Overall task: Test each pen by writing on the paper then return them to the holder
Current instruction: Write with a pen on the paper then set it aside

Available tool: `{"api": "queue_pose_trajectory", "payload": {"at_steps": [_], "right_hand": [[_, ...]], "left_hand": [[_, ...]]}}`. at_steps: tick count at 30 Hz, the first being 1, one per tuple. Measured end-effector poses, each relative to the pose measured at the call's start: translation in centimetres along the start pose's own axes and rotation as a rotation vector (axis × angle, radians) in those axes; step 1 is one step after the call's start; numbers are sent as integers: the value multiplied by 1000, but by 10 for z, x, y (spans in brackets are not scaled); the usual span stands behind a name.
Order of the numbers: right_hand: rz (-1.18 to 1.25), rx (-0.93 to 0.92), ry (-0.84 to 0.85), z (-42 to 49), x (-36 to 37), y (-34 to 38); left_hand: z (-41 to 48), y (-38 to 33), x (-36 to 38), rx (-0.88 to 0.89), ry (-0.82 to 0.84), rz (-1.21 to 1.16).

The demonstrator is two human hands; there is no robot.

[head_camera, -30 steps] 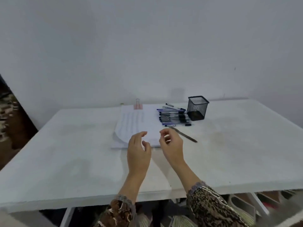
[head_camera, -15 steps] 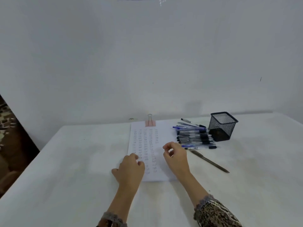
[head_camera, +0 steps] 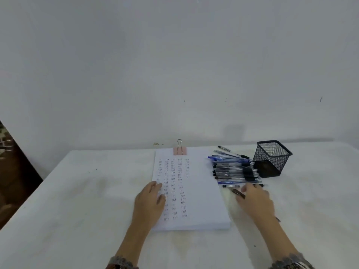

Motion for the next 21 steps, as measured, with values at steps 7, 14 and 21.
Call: {"api": "queue_pose_trajectory", "payload": {"at_steps": [7, 14, 21], "right_hand": [[243, -241, 95, 5, -7, 13], [1770, -177, 765, -15, -31, 63], [2309, 7, 812, -7, -3, 90]], "left_hand": [[1, 16, 3, 28, -49, 38], [-3, 9, 0, 33, -14, 36], [-3, 10, 1, 21, 24, 25]]}}
Point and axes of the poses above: each hand's wrist, its own z-axis towards the middle knuckle, its own x-axis out of the palm, y = z × x, the point moved 7 cm from there along z, towards the middle knuckle, and after that the axes turned 13 degrees about x, right-handed, at the moved point
